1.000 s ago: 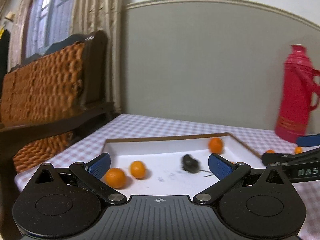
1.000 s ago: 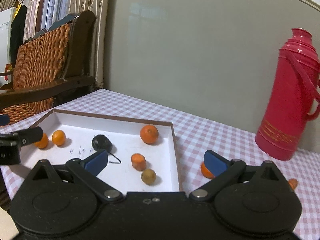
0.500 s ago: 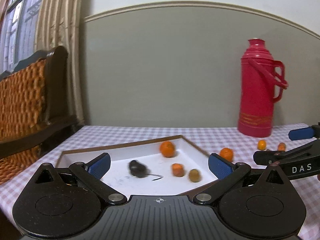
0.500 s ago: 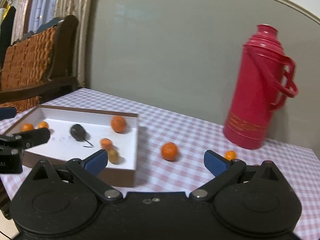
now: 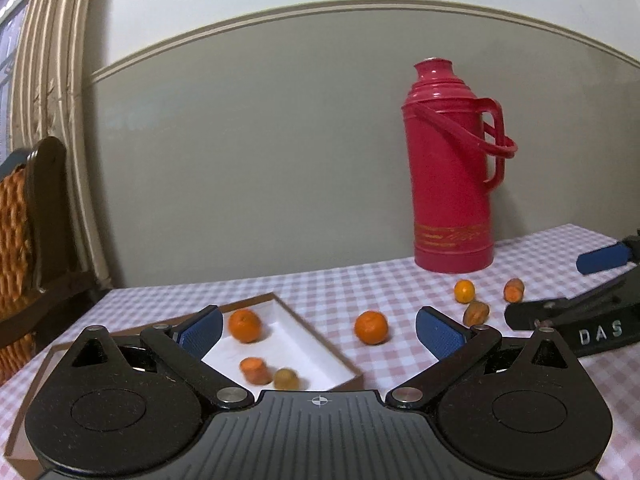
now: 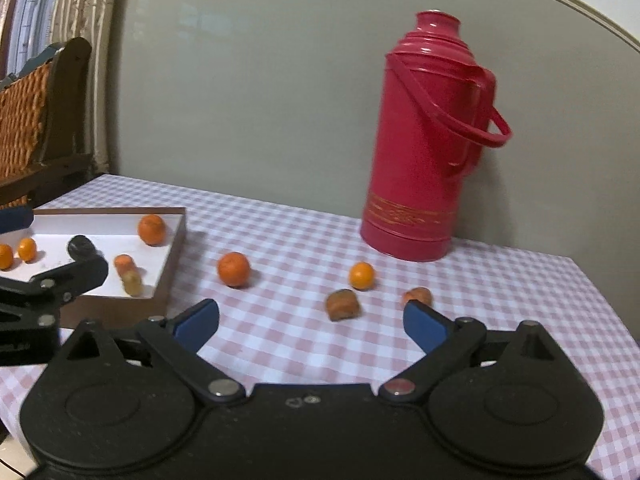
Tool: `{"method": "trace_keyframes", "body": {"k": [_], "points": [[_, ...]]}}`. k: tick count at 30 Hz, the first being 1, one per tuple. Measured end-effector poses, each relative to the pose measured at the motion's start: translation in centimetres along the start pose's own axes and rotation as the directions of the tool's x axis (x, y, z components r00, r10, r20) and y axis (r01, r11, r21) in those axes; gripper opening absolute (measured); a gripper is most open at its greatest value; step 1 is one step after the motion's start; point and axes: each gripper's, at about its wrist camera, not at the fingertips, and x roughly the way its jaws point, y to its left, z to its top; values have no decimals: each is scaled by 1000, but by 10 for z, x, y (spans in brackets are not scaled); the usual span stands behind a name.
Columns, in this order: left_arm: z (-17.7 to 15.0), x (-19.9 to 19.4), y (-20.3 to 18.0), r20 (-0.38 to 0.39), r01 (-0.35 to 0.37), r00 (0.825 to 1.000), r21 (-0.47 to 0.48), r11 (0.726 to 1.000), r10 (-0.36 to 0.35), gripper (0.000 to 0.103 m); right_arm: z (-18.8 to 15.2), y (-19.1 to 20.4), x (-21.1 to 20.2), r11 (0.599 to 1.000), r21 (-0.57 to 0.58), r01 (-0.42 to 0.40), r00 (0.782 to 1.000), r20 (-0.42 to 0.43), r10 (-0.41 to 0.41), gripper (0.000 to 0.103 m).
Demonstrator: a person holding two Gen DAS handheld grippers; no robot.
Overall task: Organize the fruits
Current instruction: 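Move both tools back toward the remaining fruits on the table, then grasp a small orange with the left tool while the right tool grasps the brown chunk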
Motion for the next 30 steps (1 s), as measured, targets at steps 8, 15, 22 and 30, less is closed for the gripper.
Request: {"method": "trace_keyframes", "body": {"k": [8, 15, 22, 30], "points": [[3, 27, -19, -53, 32, 998, -2, 999, -32, 92, 2, -19, 18, 1000, -8, 24, 1000, -14, -24, 79], [7, 55, -29, -94, 48, 994, -29, 998, -51, 86, -1, -25, 43, 1000, -2, -4, 999, -54, 4, 65], [6, 90, -38, -165, 62, 984, -38, 997, -68, 75, 1, -22, 68, 1000, -26, -13, 997, -81, 11, 54], [1, 123, -40, -218, 55, 974, -49, 997, -64, 72, 4, -17, 102, 998, -64, -20, 993, -115, 12, 44]]}}
